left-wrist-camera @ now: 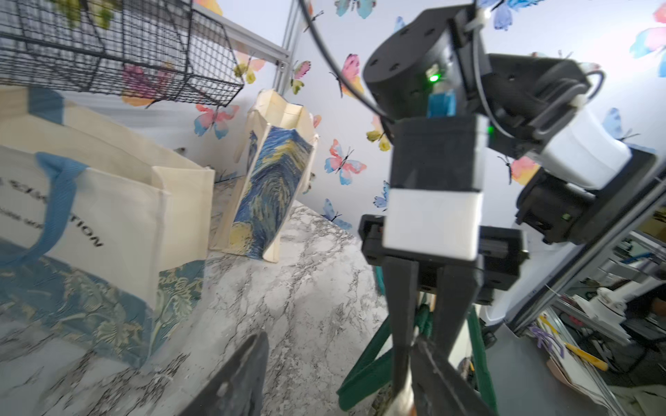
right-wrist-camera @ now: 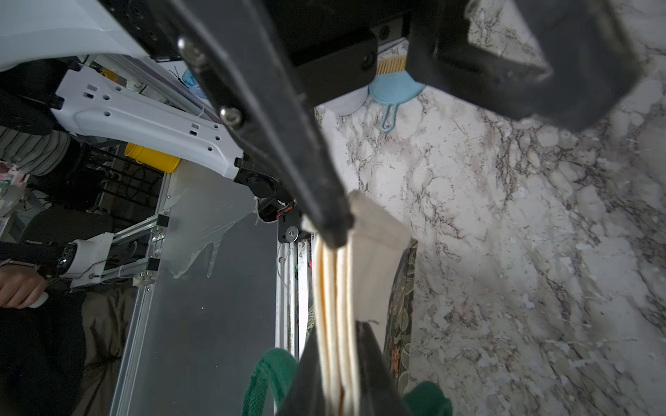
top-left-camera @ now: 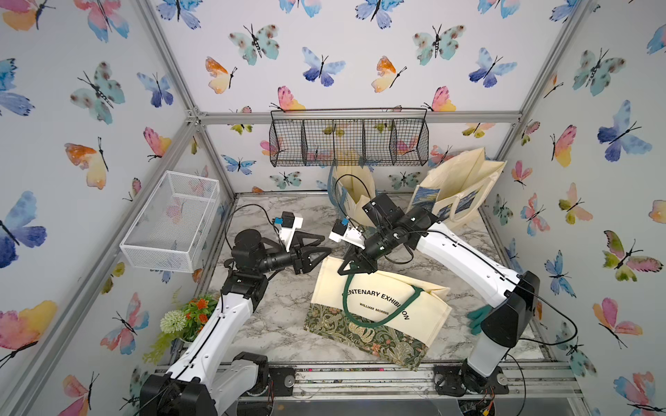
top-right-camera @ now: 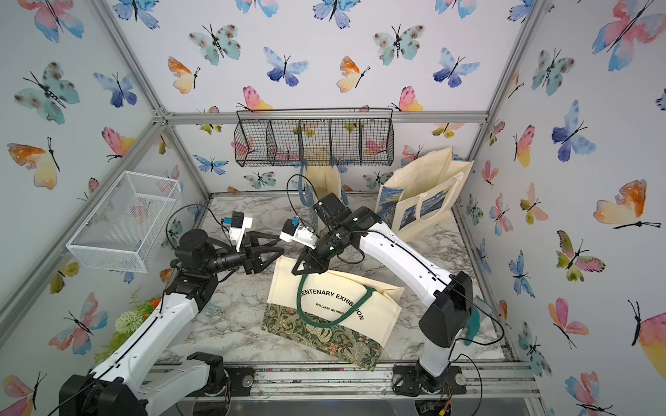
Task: Put away the canvas bag
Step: Pick up the canvas bag from the center of the board, then press the canvas bag.
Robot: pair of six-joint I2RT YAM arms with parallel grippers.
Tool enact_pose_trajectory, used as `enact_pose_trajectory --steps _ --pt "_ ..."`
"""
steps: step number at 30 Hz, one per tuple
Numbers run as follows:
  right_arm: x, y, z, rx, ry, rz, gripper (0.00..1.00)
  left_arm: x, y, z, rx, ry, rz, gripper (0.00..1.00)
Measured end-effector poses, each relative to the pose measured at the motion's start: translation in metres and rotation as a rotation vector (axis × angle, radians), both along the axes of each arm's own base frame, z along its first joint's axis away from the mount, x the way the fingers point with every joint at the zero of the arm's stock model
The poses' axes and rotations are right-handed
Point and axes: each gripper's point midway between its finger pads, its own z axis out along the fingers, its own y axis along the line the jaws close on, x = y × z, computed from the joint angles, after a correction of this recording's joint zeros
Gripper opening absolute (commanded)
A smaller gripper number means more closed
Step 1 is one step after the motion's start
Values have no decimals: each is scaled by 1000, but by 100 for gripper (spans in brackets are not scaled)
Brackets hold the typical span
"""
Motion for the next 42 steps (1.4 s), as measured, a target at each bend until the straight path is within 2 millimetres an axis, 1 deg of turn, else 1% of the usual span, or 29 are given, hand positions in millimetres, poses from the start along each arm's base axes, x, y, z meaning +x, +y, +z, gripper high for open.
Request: enact_pose_trajectory --steps 4,7,10,14,20,22,24,27,30,34,37,42 --pt "-1 2 5 20 -1 13 2 -22 -13 2 -6 -16 -128 66" --pt "2 3 10 33 -11 10 2 -31 -20 -1 -2 -6 -188 64" --pt "5 3 14 38 -15 3 2 -35 -24 -6 10 1 -208 58" --pt "12 -1 13 27 -7 -30 2 -33 -24 -11 26 -2 -200 42" --pt "32 -10 12 12 2 -103 2 -27 -24 -15 38 -3 -166 28" --pt "38 -14 12 9 8 -128 2 -24 -23 -16 42 1 -145 22" --pt "44 -18 13 7 13 -152 2 -19 -23 -19 47 6 -127 14" --pt "49 -21 12 0 21 -174 2 -15 -26 -23 56 15 -118 6" --pt "52 -24 12 0 33 -188 2 -12 -30 -22 72 7 -124 0" --pt "50 -27 14 21 74 -175 3 -11 -35 -20 95 -3 -137 0" --pt "47 -28 11 28 102 -160 7 -13 -36 -23 111 -4 -145 0" --pt "38 -25 1 16 114 -129 13 -15 -35 -33 139 28 -155 0"
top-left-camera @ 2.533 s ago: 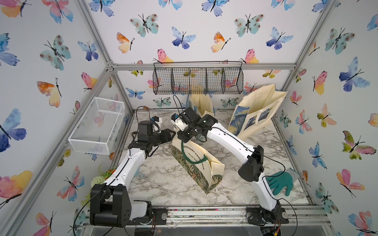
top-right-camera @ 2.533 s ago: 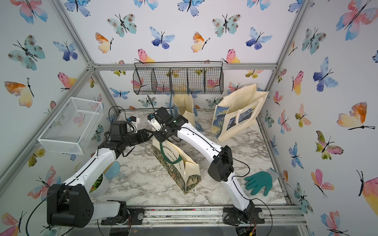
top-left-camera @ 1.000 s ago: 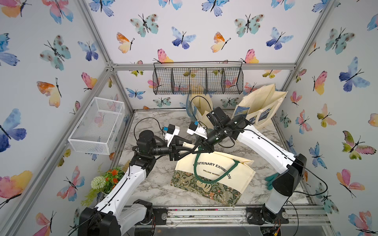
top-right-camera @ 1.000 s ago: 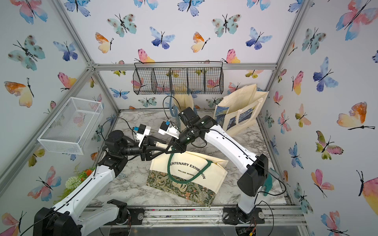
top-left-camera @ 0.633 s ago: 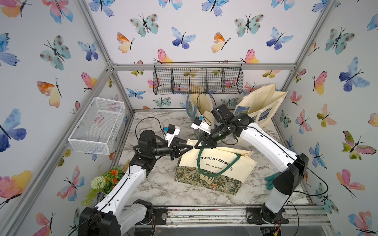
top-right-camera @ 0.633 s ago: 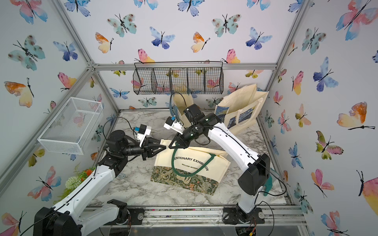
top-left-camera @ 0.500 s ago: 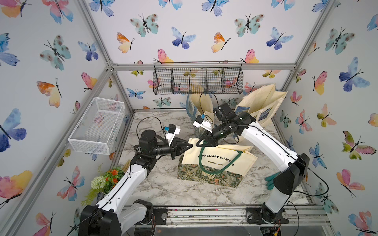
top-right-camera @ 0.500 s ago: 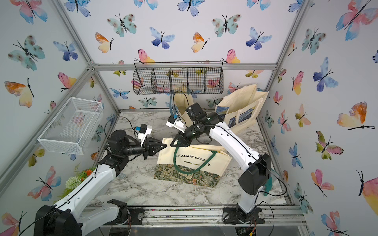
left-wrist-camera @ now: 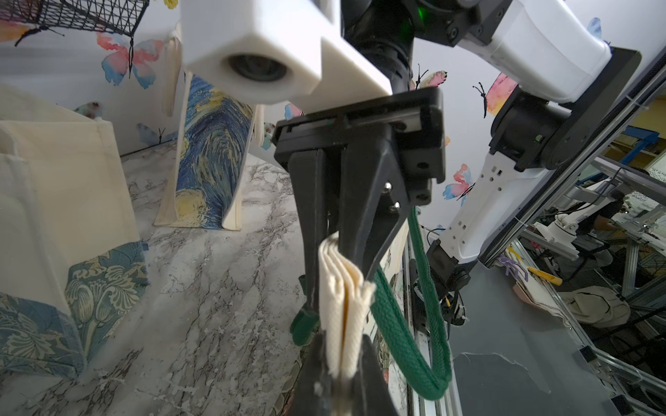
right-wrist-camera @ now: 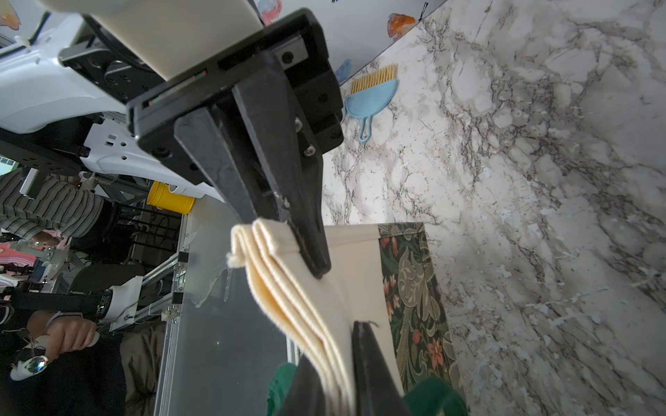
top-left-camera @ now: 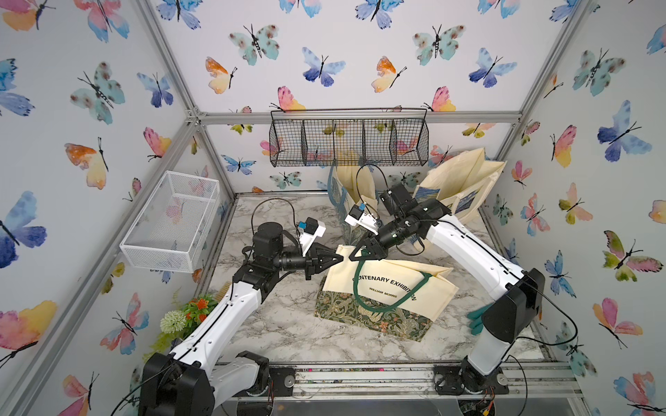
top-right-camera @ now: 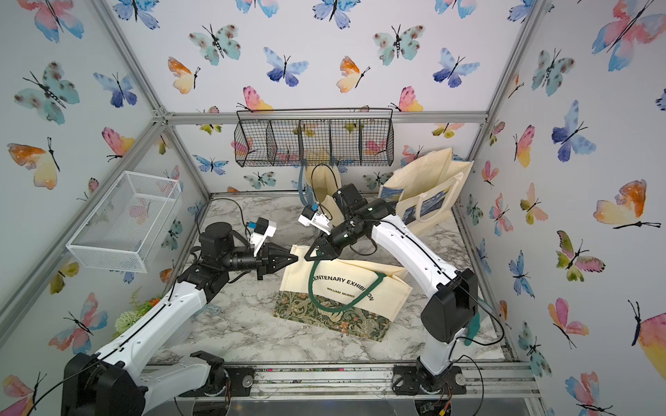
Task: Put away the canvas bag
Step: Press the canvas bag.
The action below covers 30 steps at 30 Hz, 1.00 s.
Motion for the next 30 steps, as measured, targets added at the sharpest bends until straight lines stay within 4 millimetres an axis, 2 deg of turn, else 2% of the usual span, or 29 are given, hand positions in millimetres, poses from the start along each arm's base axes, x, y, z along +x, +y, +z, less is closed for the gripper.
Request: enact_pose_trajectory --steps 6,9,14,20,23,27,28,30 --pt "-3 0 -6 -11 -6 13 17 0 -1 -6 25 42 -13 0" --pt "-6 2 -6 -11 -12 26 23 0 -1 -5 29 51 -16 0" --pt "-25 15 -5 -1 -28 86 27 -2 -7 -1 26 71 -52 0" --pt "-29 16 -7 -10 -35 99 2 -5 -8 0 27 89 -71 0" --pt "-29 15 -8 -15 -31 95 2 -5 -8 -1 31 91 -73 1" --pt "-28 16 -9 -25 -38 91 2 -5 -7 -2 36 84 -68 40" --pt "-30 15 -9 -28 -36 92 2 -2 -7 -4 41 83 -55 47" --pt "-33 14 -9 -43 -37 92 2 0 -6 -8 44 84 -39 52"
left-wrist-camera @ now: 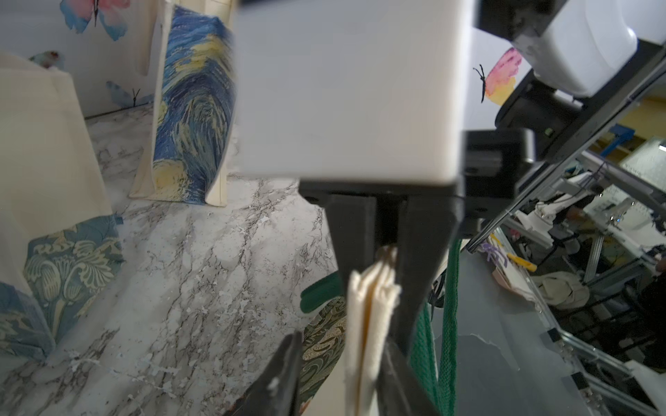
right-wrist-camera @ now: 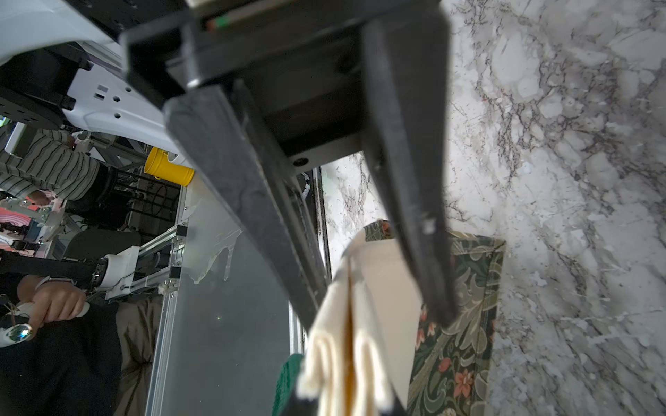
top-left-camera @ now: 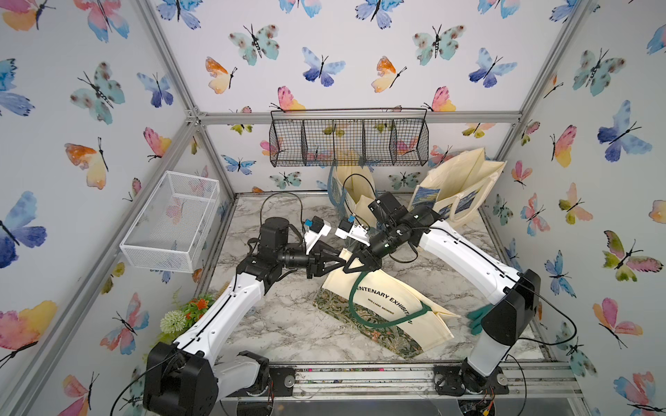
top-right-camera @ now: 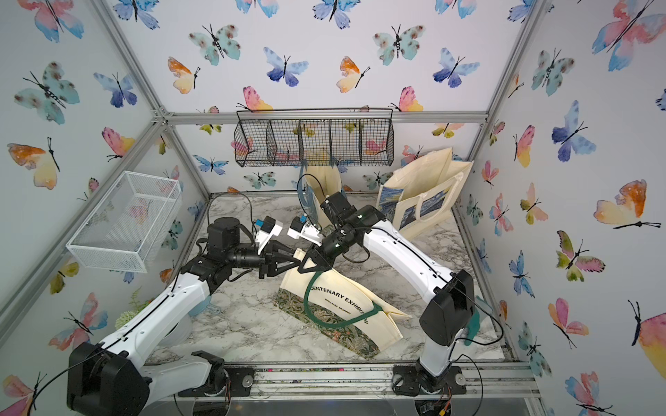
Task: Put away the canvas bag
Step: Press the canvas bag.
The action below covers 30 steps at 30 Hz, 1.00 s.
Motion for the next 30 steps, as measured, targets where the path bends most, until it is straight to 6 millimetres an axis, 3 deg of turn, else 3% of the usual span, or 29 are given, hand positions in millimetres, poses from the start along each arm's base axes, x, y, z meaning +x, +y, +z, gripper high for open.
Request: enact_pose_trajectory --steps 9,15,25,30 --pt "-10 -3 8 -26 -40 -1 2 -6 1 6 -42 -49 -6 61" --pt "-5 -3 9 -27 -80 -18 2 -12 0 15 -55 -67 -4 100" --pt "2 -3 5 -40 -110 -37 2 -9 -2 16 -64 -22 8 98" --pt "1 -1 13 -14 -112 -29 2 -6 -4 12 -63 5 22 98"
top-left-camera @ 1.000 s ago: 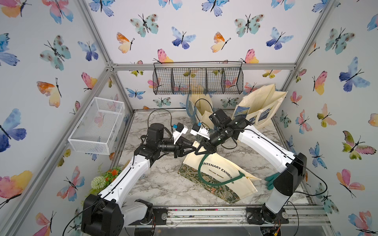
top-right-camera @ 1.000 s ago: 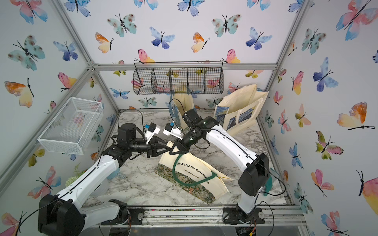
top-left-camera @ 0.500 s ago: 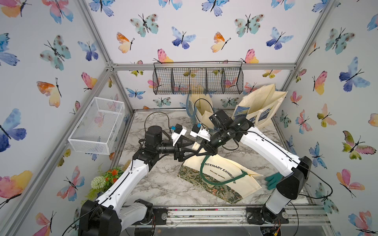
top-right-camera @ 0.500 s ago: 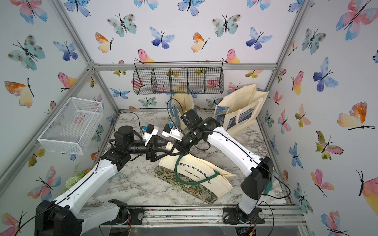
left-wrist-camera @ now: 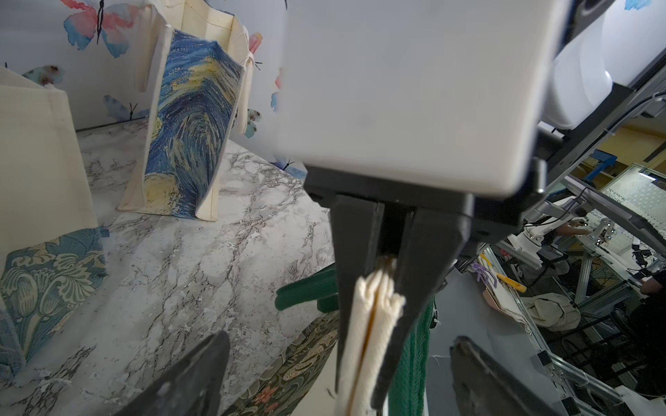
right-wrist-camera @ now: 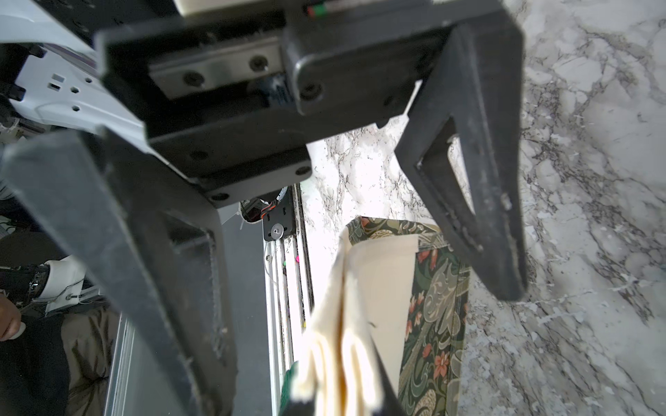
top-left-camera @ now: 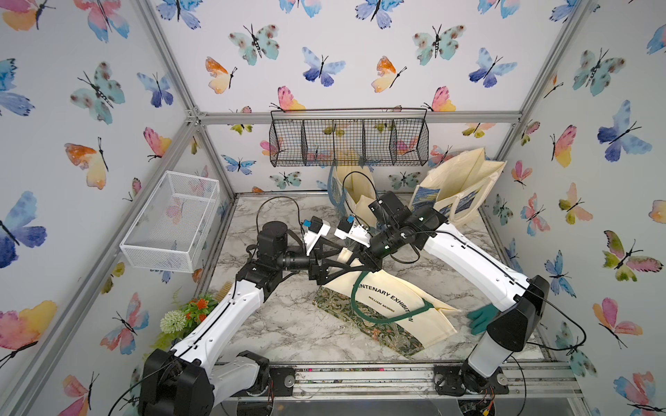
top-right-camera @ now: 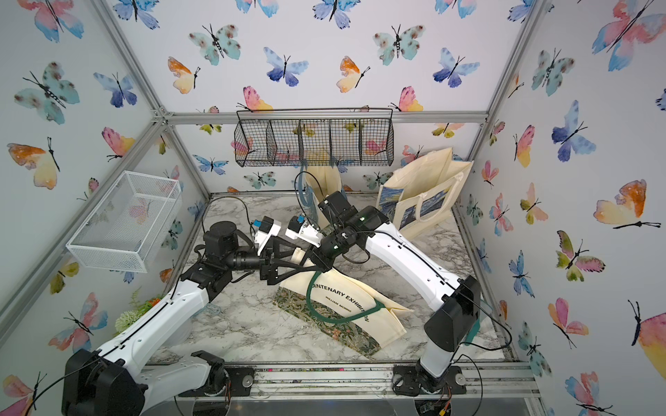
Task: Put away the canvas bag
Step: Press the canvas bag.
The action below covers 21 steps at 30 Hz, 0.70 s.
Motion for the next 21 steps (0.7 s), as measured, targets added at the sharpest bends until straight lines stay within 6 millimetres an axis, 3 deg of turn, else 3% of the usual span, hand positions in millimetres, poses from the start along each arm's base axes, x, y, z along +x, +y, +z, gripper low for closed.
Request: enact_pose_trajectory --steps 6,11,16,18,21 --pt "-4 2 6 29 15 20 2 3 1 -7 -17 56 33 98" --pt "8 2 16 39 -18 -13 2 11 -18 -3 10 88 -40 99" --pt "35 -4 33 52 -67 -103 2 2 -27 -8 44 73 -84 79" --pt "43 -7 35 45 -74 -138 2 1 -26 -10 52 54 -90 78" --pt "53 -13 35 35 -70 -186 2 0 -26 -12 59 36 -94 46"
